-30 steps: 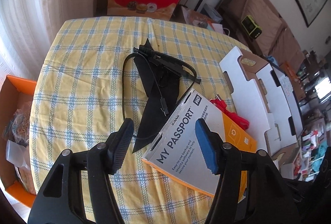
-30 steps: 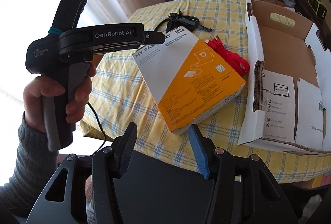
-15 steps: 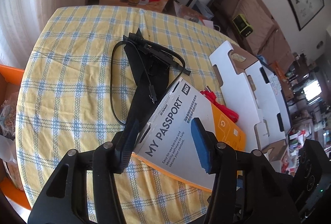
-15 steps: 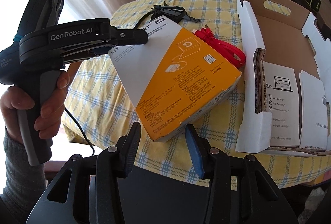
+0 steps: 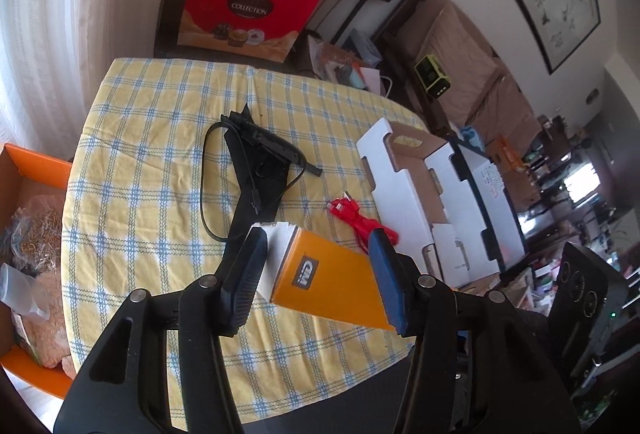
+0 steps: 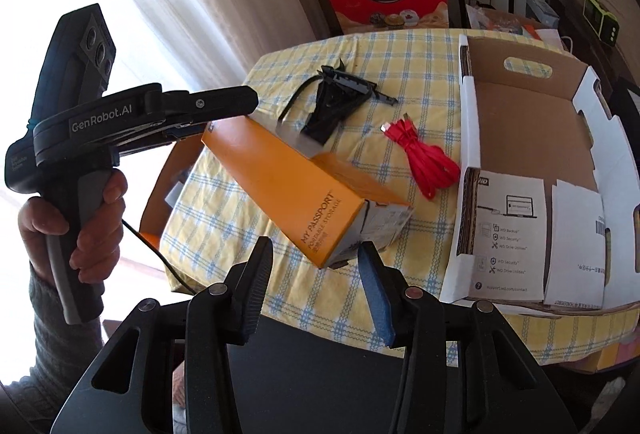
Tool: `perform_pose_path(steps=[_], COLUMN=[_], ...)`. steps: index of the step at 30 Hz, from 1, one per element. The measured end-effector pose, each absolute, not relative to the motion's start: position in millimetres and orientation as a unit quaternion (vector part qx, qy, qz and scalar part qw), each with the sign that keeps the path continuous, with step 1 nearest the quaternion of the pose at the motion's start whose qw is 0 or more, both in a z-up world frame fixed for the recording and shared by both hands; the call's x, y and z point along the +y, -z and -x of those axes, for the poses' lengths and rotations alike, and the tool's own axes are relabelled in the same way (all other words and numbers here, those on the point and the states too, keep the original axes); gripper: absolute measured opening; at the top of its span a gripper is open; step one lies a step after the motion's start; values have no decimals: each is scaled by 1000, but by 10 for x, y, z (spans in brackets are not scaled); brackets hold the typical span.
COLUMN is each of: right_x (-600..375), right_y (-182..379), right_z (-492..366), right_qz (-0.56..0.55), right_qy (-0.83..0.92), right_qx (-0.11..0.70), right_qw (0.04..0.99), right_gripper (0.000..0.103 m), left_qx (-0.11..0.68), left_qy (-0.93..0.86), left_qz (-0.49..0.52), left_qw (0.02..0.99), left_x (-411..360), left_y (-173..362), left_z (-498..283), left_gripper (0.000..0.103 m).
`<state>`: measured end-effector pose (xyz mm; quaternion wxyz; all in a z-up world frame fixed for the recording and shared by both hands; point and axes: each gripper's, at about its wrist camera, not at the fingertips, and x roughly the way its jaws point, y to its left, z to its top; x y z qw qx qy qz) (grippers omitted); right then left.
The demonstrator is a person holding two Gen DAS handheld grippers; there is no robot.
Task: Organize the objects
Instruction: 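Grasp the My Passport box edge with the right gripper, then carry the My Passport box into the cardboard tray and lower it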
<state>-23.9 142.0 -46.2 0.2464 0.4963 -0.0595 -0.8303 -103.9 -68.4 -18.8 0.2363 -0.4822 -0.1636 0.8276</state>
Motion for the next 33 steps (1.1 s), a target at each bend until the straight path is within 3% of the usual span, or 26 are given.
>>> perform_pose_path(steps=[15,33], right_x=[1877,2894], right_y=[-194,-542], right_z=[326,258], right_qz=[-439,-410], right_qy=[867,895], right_qx=[-78,-102], right_qw=[221,143], right_gripper=[46,46], left_qx=[-175,-119], left_qy=[-835,-826], left_qz=[447,440], left_qw=[268,333], left_x=[-401,734], left_y=[-221,-584], left_z=[985,901], left_gripper=[48,50])
